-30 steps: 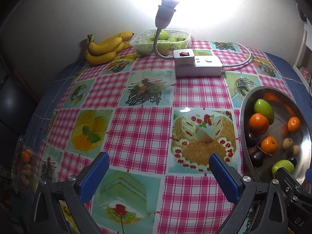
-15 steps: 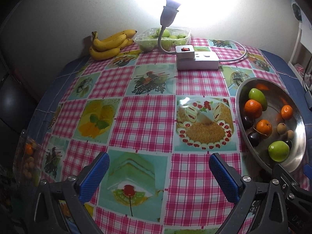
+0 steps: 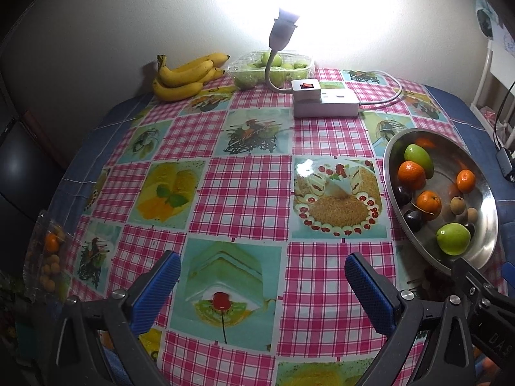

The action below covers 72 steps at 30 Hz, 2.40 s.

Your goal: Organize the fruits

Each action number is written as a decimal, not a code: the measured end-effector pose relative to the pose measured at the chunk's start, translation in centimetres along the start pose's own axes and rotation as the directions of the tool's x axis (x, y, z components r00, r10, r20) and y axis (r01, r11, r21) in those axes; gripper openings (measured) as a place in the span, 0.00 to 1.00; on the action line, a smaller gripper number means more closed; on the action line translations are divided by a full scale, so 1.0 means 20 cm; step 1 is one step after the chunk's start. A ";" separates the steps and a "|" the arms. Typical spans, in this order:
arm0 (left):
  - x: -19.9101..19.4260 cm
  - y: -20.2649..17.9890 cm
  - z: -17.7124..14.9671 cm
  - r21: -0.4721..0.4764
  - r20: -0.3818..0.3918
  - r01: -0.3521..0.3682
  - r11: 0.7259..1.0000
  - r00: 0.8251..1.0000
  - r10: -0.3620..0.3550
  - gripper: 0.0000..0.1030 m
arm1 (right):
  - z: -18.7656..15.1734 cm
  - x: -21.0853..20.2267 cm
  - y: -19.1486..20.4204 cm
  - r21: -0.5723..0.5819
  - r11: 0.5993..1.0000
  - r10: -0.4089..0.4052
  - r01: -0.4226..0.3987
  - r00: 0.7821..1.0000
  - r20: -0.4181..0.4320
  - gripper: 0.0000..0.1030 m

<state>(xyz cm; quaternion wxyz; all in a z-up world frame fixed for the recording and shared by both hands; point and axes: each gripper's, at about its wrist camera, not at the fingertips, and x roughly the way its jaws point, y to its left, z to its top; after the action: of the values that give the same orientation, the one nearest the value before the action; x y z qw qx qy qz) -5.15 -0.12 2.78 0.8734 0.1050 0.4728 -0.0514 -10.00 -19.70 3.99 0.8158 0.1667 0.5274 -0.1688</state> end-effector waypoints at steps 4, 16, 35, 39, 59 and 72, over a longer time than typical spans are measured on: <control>-0.02 0.02 0.00 -0.015 0.012 -0.001 1.000 1.000 0.001 1.00 | 0.00 -0.02 0.00 0.001 1.000 0.005 -0.005 1.000 0.016 0.99; -0.04 0.05 0.00 -0.030 0.009 -0.028 0.999 1.000 0.028 1.00 | 0.00 -0.06 -0.02 0.007 1.000 0.008 -0.008 0.999 0.034 0.99; -0.02 0.05 0.00 -0.027 -0.005 -0.038 0.999 0.999 0.038 1.00 | -0.01 -0.03 0.02 -0.032 0.999 0.002 -0.001 1.000 0.010 0.99; -0.01 0.05 0.00 -0.024 -0.009 -0.038 0.999 0.999 0.037 1.00 | -0.01 -0.02 0.02 -0.038 0.999 0.000 0.000 1.000 0.002 0.99; 0.01 0.07 0.00 -0.035 -0.027 -0.038 0.999 0.999 0.037 1.00 | -0.01 0.00 0.02 -0.028 1.000 -0.006 0.005 1.000 -0.023 0.99; 0.01 0.07 0.01 -0.036 -0.027 -0.038 0.999 0.999 0.037 1.00 | -0.01 0.00 0.02 -0.029 1.000 -0.006 0.005 1.000 -0.023 0.99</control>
<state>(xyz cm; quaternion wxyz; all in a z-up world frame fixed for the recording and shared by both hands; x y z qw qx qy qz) -4.69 1.13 2.85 0.8695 0.0985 0.4833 -0.0252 -9.99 -19.23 3.86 0.8116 0.1552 0.5395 -0.1616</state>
